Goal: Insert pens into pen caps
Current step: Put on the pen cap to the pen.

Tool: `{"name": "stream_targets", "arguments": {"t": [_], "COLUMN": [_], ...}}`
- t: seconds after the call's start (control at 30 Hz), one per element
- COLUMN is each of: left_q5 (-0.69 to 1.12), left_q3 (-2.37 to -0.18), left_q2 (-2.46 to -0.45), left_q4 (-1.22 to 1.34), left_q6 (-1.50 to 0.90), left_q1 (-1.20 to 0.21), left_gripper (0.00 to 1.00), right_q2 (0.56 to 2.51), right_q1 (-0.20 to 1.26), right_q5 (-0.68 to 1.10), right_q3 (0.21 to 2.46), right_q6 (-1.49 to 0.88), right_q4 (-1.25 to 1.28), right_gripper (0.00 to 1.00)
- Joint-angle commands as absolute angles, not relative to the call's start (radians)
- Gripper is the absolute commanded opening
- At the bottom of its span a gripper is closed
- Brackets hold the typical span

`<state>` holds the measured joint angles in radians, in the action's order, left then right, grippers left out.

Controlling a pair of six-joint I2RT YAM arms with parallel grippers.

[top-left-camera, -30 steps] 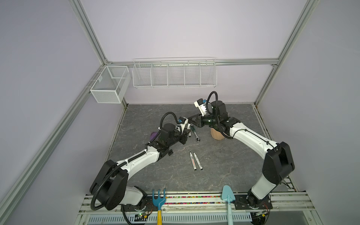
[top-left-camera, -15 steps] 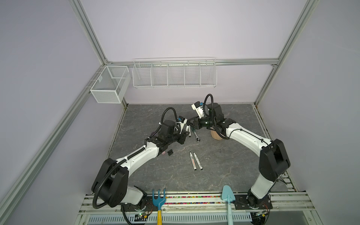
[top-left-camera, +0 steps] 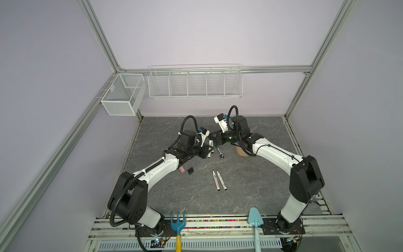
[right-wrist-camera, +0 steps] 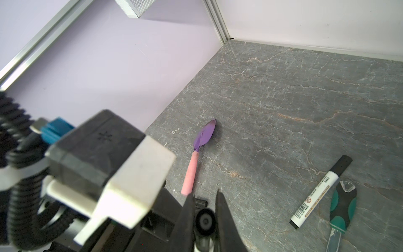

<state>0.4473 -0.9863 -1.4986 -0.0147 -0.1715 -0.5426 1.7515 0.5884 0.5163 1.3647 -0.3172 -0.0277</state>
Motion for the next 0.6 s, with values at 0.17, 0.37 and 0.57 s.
{"name": "stream_targets", "arguments": {"t": [0.17,0.37,0.57], "left_q5": [0.320,0.338,0.349], "left_q3": [-0.851,-0.718,-0.651], "left_q2": [-1.276,-1.230,-1.262], "left_q4": [0.736,0.671,0.648], "left_q6": [-0.282,-0.282,-0.275], "left_q1": [-0.535,-0.620,-0.663], "left_gripper": [0.00,0.00,0.00], "right_q2": [1.724,1.703,1.685], "right_q1": [0.548,0.532,0.530], "right_q5": [0.787,0.821,0.832], "right_q3": [1.252,1.293,1.332], "right_q6": [-0.406,-0.426,-0.480], "right_q4": [-0.440,-0.426,-0.360], "right_gripper": [0.07,0.07,0.11]}}
